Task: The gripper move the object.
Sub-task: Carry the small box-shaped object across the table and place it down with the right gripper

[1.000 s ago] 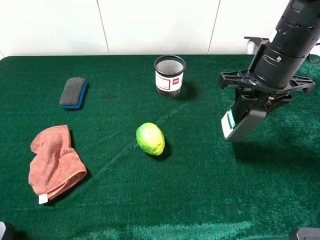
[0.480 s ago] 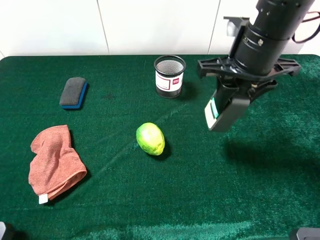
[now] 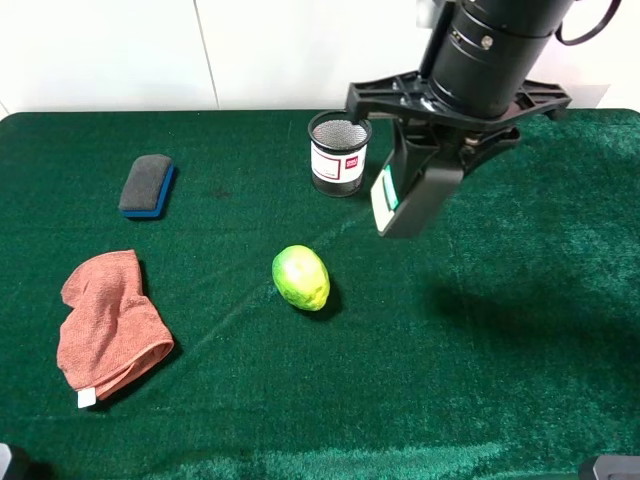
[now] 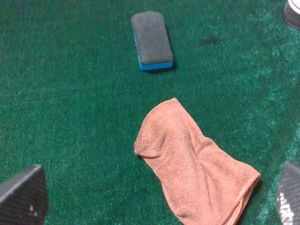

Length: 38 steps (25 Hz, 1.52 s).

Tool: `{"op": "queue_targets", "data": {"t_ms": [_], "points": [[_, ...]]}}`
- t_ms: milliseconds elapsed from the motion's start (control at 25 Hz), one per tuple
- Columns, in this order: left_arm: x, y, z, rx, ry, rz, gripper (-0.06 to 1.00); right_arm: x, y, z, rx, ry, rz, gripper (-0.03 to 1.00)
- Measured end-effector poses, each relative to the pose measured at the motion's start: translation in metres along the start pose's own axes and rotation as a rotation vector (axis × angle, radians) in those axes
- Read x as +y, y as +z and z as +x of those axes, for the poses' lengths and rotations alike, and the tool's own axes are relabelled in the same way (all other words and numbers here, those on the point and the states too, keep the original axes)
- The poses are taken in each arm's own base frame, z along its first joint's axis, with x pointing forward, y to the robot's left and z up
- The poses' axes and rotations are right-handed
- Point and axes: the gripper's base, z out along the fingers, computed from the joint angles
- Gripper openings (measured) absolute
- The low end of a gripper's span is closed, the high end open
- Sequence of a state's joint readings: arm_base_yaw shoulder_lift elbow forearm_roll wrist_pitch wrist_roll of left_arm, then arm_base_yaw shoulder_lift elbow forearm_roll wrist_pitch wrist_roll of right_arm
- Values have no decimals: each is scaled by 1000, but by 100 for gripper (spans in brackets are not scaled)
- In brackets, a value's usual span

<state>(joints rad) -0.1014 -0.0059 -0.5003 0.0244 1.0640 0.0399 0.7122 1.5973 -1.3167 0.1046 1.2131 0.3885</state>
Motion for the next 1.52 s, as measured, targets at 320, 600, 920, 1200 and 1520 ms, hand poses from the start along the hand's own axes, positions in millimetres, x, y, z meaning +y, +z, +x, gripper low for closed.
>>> {"op": "queue_targets", "data": {"t_ms": [320,600,920,1200,1520], "points": [[0,0,0,0,0,0,99,20,-12,1,-36,-29,-32,33],[0,0,0,0,0,0,99,48,-10,-7,-36,-80,-49,33],[0,0,0,0,0,0,99,92,3,-24,-44,-154,-77,32],[0,0,0,0,0,0,99,120,18,-35,-43,-198,-96,32],[0,0,0,0,0,0,99,147,43,-40,-15,-248,-103,32]]}}
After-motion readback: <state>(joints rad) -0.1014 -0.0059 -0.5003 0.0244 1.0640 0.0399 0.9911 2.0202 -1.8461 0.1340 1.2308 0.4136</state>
